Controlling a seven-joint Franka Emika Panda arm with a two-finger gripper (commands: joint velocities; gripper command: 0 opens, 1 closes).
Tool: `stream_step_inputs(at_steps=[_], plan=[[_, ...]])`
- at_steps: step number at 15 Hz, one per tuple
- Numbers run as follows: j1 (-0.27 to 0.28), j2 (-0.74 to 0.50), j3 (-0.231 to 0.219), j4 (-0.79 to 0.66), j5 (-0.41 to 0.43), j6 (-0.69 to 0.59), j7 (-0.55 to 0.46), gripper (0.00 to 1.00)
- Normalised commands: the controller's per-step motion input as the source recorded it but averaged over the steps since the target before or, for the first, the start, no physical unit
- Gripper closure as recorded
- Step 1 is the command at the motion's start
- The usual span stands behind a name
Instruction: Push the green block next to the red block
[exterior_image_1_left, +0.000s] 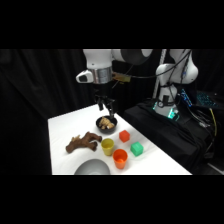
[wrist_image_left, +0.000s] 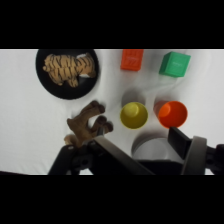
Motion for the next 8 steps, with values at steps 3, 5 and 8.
stream_step_inputs(at_steps=[3,5,8], plan=[[0.03,-0.01,0.046,0.0,-0.071,0.01,0.23,0.0],[0.105,-0.07,0.095,-0.08,-0.078,0.09,0.42,0.0],[0.163,-0.07,0.13,-0.18,-0.119,0.18,0.52,0.0]])
